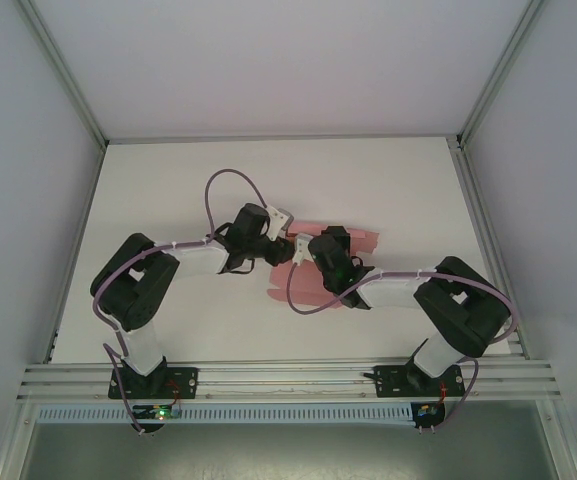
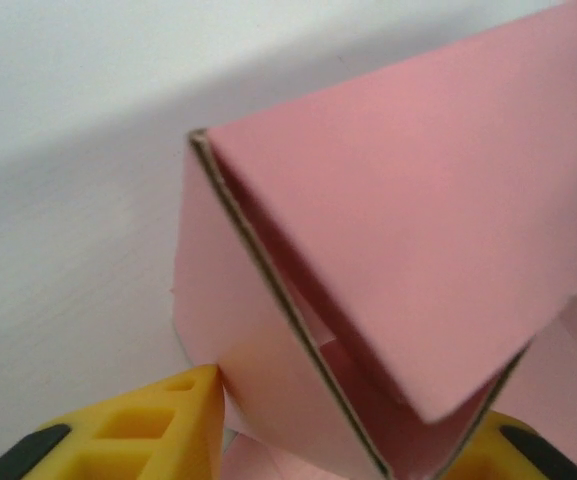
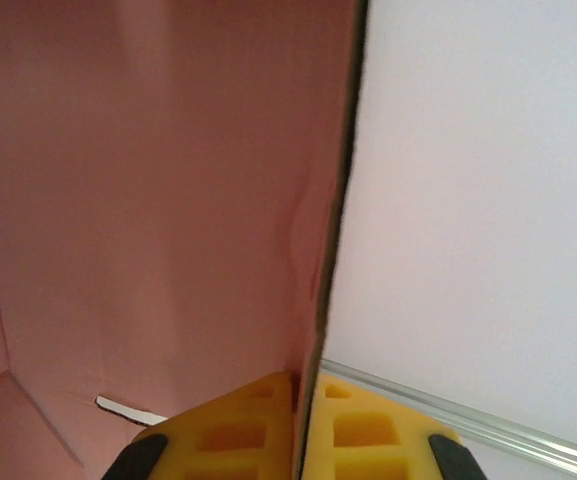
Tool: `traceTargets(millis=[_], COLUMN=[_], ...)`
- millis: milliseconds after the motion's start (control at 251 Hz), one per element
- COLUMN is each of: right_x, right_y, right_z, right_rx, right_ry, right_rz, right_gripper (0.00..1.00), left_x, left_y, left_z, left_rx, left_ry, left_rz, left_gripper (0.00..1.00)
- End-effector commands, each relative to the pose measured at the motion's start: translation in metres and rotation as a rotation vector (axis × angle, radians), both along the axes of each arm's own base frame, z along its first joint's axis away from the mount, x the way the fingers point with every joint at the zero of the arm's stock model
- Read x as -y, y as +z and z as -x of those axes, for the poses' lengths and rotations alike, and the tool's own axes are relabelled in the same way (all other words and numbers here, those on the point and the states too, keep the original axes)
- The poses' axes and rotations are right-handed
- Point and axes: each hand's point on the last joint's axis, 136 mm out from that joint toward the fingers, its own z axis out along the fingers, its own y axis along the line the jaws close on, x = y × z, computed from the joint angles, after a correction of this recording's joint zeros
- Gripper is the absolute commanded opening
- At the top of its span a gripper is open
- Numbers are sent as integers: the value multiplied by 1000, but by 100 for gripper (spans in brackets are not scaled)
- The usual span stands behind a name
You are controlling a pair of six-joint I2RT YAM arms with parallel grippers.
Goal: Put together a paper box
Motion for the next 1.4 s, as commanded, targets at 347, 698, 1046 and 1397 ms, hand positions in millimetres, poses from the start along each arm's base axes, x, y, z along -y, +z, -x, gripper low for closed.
traceTargets(millis=[347, 698, 1046, 1397], right_x=[-9, -4, 0, -7], right_y=[-46, -55, -56, 7], right_z=[39, 43, 40, 19], right_rx=[-278, -346, -363, -324], right_ry=[126, 93, 48, -6], right_rz=[-12, -15, -29, -367], right_gripper=[0, 0, 0, 44], left_x=[4, -93, -111, -41], left_y=[39, -9, -23, -18], left_z=[-52, -64, -58, -57], left_rx=[240, 247, 288, 242], left_ry=[256, 851, 934, 544], left_rz=[-17, -357, -491, -271], left_gripper=[0, 0, 0, 0])
